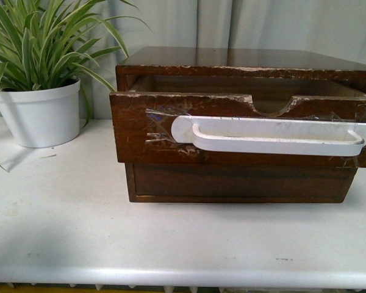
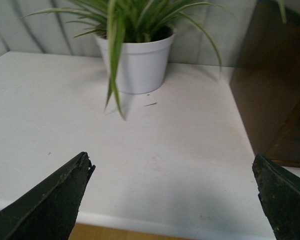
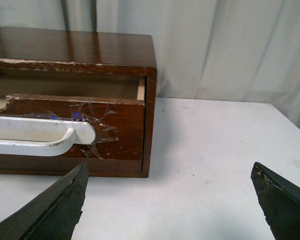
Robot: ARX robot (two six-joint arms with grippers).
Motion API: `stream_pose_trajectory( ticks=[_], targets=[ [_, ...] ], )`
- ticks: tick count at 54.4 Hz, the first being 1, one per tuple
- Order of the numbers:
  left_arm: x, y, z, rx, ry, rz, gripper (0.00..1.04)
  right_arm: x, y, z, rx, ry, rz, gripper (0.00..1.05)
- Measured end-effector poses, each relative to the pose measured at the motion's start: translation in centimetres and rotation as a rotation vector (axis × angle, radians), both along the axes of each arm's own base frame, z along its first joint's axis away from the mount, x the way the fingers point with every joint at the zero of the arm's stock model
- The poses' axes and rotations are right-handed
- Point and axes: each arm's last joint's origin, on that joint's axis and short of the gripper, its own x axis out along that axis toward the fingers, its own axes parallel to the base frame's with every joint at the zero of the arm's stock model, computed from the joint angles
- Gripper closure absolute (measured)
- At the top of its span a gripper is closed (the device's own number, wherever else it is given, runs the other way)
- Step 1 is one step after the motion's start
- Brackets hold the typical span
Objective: Open drawer
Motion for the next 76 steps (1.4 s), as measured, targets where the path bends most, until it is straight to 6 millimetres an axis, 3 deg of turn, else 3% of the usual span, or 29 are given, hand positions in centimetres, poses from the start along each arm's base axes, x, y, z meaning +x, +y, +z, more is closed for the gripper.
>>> stream_pose_trajectory(
  ticks=[7,17,23,41,76],
  targets=[
    [-0.7,0.6,-1.0,-0.034,-0.003,0.092,0.06,-0.6,-0.1,-1.0,0.075,0.029,-0.009,0.09],
    [-0.8,0.7,-1.2,-0.049,-0.014,0.074,0.08,-0.6,-0.1,-1.1,0.101,0.023,-0.006,0.11],
    [-1.5,1.3,-1.9,-0.027,-0.12,-0.145,0.34,-1.1,-0.3,-1.8,0.073,-0.001,-0.013,0.37],
    [-3.0,1.4,-3.3,-0.008,-0.126,-0.161,1.01,-2.1,-0.3,-3.3,0.065,-0.003,-0.011,1.03],
    [-4.4,1.4,-4.4,-0.001,-0.141,-0.162,1.01,-3.9,-0.3,-5.0,0.061,0.015,-0.01,1.03]
  ],
)
